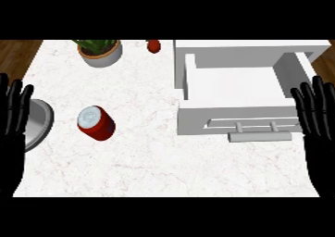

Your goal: Pick up the can, place it into the drawer and close the drawer

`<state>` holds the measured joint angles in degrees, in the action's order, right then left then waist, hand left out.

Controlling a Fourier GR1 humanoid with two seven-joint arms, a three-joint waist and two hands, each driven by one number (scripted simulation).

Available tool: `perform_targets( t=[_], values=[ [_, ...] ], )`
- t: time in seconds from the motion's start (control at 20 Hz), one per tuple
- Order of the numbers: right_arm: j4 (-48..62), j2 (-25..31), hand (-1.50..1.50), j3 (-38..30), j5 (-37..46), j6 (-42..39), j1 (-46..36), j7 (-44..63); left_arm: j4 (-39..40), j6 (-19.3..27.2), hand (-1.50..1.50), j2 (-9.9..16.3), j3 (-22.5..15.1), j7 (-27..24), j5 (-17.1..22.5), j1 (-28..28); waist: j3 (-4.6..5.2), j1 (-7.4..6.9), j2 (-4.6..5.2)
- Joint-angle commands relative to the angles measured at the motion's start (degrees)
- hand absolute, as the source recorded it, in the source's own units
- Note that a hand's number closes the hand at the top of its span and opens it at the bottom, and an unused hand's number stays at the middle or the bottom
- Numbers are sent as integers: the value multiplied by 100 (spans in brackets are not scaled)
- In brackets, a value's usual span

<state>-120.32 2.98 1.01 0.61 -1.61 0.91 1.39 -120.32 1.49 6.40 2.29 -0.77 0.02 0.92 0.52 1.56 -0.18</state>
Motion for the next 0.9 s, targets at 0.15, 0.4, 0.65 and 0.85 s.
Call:
perform_targets(
  t=[0.15,0.4,0.65,0.85],
  values=[
    [-328,-98,-150,-80,-18,136,140,42,86,1201,-150,-581,-234,563,-1194,-461,-57,-103,14],
    [327,-21,-150,-499,41,444,203,875,394,2455,-150,-633,106,1526,-956,518,-51,-199,43],
    [76,-55,-150,-453,19,530,214,1331,157,3244,-150,-638,-542,2781,-1863,-2,-56,-134,15],
    [272,162,-150,-825,-222,315,130,1081,-224,3232,-150,-639,-663,3328,-2486,-106,-54,-155,14]
  ],
)
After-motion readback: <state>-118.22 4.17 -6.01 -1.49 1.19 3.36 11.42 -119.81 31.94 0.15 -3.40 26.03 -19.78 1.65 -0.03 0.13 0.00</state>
